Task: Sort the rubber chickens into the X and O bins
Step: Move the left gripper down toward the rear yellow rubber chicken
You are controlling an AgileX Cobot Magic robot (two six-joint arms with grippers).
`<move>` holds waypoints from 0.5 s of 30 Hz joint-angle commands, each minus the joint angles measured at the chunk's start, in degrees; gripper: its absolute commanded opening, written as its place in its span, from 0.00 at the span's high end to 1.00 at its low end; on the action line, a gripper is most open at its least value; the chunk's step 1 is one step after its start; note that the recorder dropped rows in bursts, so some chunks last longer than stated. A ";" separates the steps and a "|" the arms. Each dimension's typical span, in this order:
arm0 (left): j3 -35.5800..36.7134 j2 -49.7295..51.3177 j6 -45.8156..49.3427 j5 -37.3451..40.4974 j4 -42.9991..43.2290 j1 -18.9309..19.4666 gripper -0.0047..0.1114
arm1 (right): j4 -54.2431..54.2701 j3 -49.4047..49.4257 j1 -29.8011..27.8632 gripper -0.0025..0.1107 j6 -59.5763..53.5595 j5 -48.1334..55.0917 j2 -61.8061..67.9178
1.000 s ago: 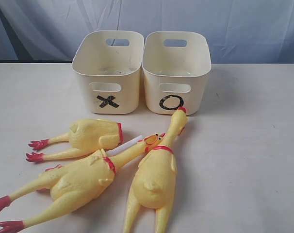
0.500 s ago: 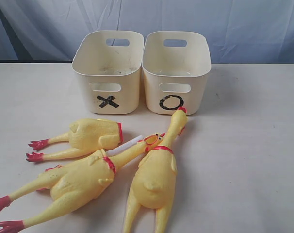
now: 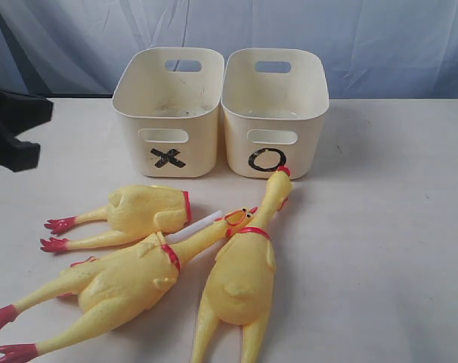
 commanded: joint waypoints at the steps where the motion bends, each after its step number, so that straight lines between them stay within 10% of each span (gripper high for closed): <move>1: -0.70 4.97 7.29 -3.62 1.35 -4.67 0.96 | 0.09 0.10 0.21 0.98 0.02 -0.38 -0.25; 15: -1.98 15.50 9.57 -18.20 0.78 -7.32 0.47 | 0.09 0.10 0.21 0.98 0.02 -0.38 -0.25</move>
